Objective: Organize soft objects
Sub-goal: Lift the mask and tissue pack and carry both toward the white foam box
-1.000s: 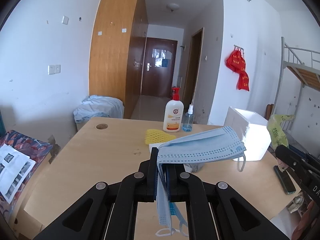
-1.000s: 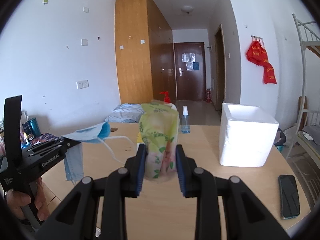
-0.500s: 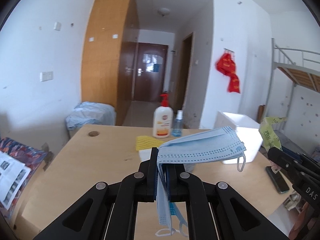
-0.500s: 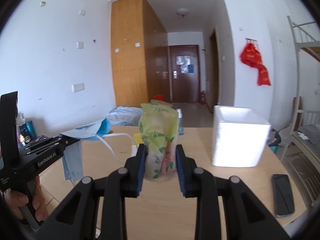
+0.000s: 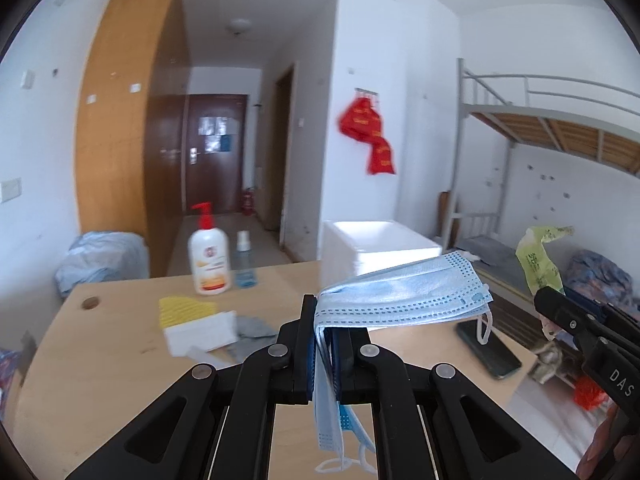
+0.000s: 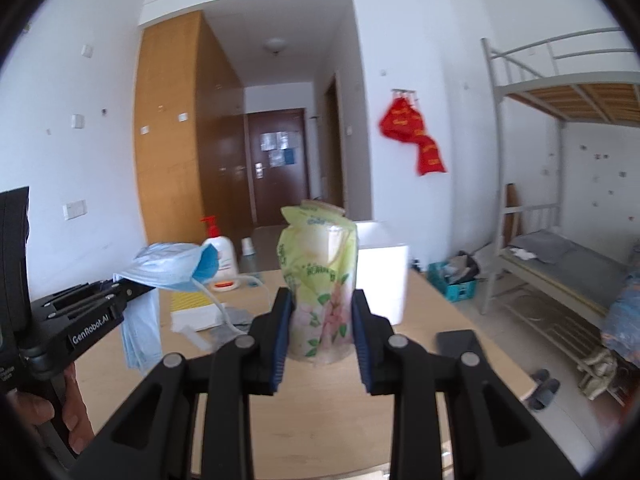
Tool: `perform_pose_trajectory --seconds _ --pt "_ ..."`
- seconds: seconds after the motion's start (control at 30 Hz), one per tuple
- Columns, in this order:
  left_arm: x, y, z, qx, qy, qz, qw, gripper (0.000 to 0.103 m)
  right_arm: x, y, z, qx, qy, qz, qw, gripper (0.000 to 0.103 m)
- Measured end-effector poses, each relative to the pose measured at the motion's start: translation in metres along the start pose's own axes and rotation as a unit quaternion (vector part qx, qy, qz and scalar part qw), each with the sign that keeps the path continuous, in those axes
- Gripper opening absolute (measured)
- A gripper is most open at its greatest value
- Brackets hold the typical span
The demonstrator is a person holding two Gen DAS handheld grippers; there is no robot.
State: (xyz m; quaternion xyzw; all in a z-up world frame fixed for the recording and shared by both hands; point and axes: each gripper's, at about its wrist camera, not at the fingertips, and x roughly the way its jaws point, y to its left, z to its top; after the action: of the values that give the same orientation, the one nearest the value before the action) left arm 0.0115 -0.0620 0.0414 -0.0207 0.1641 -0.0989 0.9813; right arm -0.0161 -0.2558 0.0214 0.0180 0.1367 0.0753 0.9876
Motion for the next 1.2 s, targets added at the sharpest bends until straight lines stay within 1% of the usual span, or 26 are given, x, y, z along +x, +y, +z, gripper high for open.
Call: perform_pose_trajectory --seconds 0.13,0.33,0.7,0.93,1.07,1.2 --pt "0.009 -0.014 0.003 0.005 0.003 -0.017 0.9998 0.007 0.000 -0.006 0.000 0.008 0.002 -0.016 1.000 0.033" --pt "0.017 -0.018 0.006 0.009 0.006 -0.026 0.9996 0.007 0.006 -0.005 0.002 0.012 0.005 -0.016 1.000 0.033" --pt "0.037 -0.019 0.019 0.008 0.008 -0.026 0.9996 0.007 0.021 -0.005 0.003 0.010 0.009 -0.013 1.000 0.033" --pt "0.054 -0.015 0.029 0.005 0.004 -0.022 0.9997 0.007 0.035 -0.007 0.011 0.003 0.009 -0.007 1.000 0.033" --pt "0.065 -0.013 0.033 0.000 0.010 -0.025 0.9996 0.007 0.043 -0.011 0.015 0.003 0.007 -0.004 1.000 0.033" --pt "0.079 -0.010 0.038 -0.004 0.015 -0.020 0.9997 0.007 0.054 -0.013 0.015 0.002 0.014 0.000 1.000 0.033"
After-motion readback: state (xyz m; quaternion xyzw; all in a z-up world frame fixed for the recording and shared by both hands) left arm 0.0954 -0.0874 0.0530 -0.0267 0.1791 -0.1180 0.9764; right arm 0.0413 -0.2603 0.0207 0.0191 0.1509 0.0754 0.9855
